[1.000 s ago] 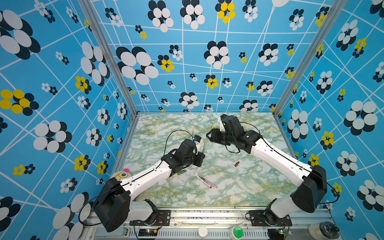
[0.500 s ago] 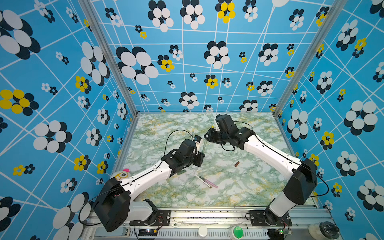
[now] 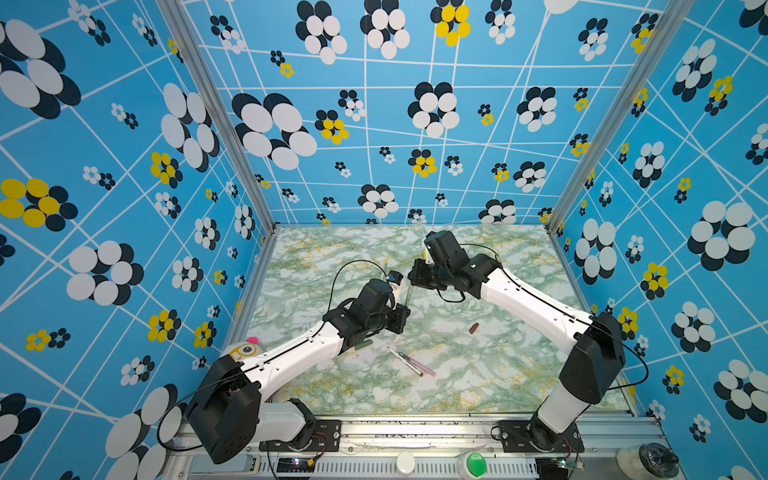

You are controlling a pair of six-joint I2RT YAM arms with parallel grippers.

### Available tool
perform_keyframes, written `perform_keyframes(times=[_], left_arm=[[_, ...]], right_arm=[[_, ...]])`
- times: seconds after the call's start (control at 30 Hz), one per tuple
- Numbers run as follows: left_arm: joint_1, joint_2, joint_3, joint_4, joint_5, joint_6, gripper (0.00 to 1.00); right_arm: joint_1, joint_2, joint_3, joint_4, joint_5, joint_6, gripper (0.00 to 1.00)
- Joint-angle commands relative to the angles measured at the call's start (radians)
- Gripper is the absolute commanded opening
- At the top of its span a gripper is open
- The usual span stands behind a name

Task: Insert the pens into the pen caps

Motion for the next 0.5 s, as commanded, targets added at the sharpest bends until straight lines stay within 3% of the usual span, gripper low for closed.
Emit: perform_keyframes(times=[0.0,0.47], left_arm=[[-0.005,-0.035,0.04,0.074,0.021,-0.053,0.0],[0.018,-0.065,0.083,0.199,0.016,-0.028,0.0]], right_arm=[[0.007,0.015,0.007,-0.048,-0.001,-0.009,0.09],[0.022,0.012,-0.065,-0.048,-0.036,0.015,0.09]])
